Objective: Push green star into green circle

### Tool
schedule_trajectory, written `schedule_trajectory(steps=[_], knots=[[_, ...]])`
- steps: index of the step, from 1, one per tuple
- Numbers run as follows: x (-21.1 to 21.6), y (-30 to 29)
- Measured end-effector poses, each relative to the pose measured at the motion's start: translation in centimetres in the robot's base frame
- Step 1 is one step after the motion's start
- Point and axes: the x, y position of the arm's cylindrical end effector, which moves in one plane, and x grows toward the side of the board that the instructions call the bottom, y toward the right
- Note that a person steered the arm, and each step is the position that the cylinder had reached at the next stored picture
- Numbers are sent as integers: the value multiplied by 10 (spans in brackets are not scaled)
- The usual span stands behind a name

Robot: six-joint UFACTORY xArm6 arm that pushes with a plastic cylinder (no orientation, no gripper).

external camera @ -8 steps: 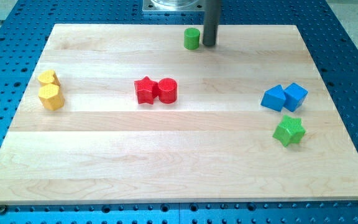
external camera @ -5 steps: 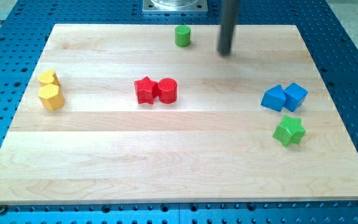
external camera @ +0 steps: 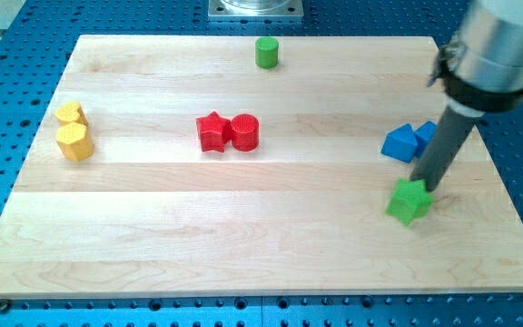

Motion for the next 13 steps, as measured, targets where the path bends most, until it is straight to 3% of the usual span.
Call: schedule_trajectory(steps=[1, 2, 3, 4, 5, 6, 7, 8, 9, 10, 11, 12, 13], knots=[[42, 25], [59, -42], [20, -119], [18, -118], [57, -101], [30, -73], [22, -64], [40, -16], [23, -4], [-2, -93], [-25, -126], [-37, -88], [-17, -62]])
